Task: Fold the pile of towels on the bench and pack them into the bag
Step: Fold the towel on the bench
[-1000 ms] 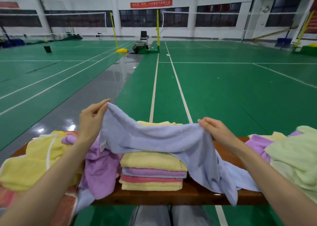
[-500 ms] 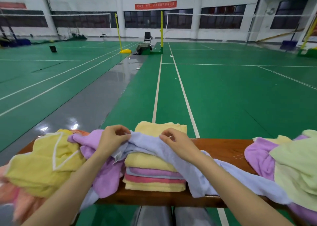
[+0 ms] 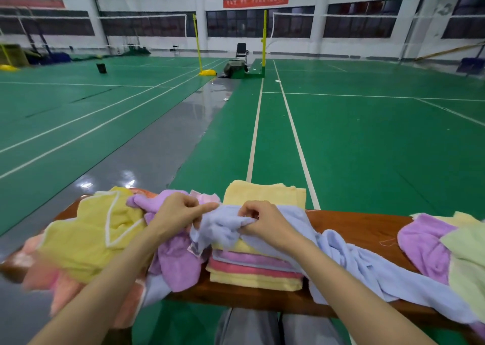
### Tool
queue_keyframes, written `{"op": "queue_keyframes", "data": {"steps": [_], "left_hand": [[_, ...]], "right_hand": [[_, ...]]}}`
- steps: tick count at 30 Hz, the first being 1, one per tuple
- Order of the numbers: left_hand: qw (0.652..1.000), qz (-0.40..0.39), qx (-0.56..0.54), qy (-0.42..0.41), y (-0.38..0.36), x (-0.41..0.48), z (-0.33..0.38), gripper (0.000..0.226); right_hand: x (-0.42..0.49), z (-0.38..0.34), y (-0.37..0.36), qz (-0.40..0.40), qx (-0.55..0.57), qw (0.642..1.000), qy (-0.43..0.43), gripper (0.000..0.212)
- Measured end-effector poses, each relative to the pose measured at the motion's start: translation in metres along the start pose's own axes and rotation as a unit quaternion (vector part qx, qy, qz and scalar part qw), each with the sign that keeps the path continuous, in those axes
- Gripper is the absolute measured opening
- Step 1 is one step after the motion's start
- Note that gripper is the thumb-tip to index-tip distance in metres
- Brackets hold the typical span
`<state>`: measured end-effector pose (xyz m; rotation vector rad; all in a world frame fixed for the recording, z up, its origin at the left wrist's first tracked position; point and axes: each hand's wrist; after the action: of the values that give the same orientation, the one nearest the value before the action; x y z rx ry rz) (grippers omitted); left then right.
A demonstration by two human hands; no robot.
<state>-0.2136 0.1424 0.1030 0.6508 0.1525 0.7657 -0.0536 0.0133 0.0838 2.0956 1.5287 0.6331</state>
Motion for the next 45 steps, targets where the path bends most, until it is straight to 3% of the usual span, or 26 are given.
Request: {"op": "queue_keyframes", "data": {"steps": [2,4,7,14,16,19,22,27,29,34,36,39,41,43,45], "left_hand": [[0.999,0.026,-0.02,-0.027,-0.001,0.003,-0.002,0.054],[0.995,-0.062,-0.046,-0.058,-0.003,0.004,-0.004,0.074],[0.983,-0.142,-0.061,-0.098,-0.013,0.002,-0.002,0.074],[0.98,-0.034,-0.113,-0.159,-0.026,0.0,-0.002,0.069],[0.983,-0.072,-0.089,-0.146,-0.029,-0.004,0.001,0.075],[0.983,-0.127,-0.027,-0.13,-0.041,-0.007,-0.001,0.076],[0.982,-0.094,-0.052,-0.156,-0.045,-0.005,-0.008,0.068],[0.987,-0.043,-0.047,-0.15,-0.041,-0.005,-0.004,0.035],[0.99,-0.038,-0.04,-0.133,-0.038,-0.003,0.001,0.029],[0.987,-0.138,-0.046,-0.072,-0.021,0.001,-0.002,0.065],[0.989,-0.13,-0.009,-0.07,-0.019,0.001,-0.006,0.045],[0.994,-0.073,-0.005,-0.085,-0.019,0.002,-0.009,0.021],[0.994,-0.065,-0.016,-0.086,-0.021,0.003,-0.008,0.02],[0.993,-0.066,-0.022,-0.091,-0.022,0.004,-0.007,0.021],[0.992,-0.066,-0.052,-0.093,-0.022,0.004,-0.004,0.019]], "right_hand": [[-0.004,-0.002,0.002,-0.004,0.003,1.0,0.029,0.02],[-0.006,-0.002,0.004,-0.009,0.006,0.999,0.033,0.028],[-0.004,0.001,0.006,0.015,0.011,0.999,0.029,0.037],[0.008,0.005,0.015,0.116,0.087,0.989,-0.017,0.013],[0.01,0.003,0.017,0.136,0.084,0.987,-0.013,0.006],[0.012,0.002,0.017,0.151,0.092,0.984,-0.028,0.016],[0.015,0.004,0.018,0.158,0.1,0.981,-0.049,0.031],[0.018,0.008,0.023,0.17,0.106,0.974,-0.105,0.05],[0.018,0.012,0.025,0.173,0.111,0.972,-0.116,0.05],[0.017,0.022,0.035,0.238,0.127,0.951,-0.148,0.046],[0.017,0.026,0.039,0.253,0.105,0.949,-0.155,0.038],[0.012,0.026,0.031,0.259,-0.004,0.962,-0.084,0.019],[0.0,0.015,0.022,0.265,-0.076,0.96,0.058,0.029],[-0.014,0.007,0.014,0.218,-0.16,0.947,0.173,0.039],[-0.022,0.012,0.006,0.156,-0.239,0.938,0.195,0.046]]}}
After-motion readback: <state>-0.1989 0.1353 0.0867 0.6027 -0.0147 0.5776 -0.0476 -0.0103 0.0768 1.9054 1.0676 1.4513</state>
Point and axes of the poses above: each hand's wrist, its own x-axis towards the middle knuckle, its own y-axis out of the back of the hand, z = x × y, and after that the axes turned 4 degrees about -z, right-handed
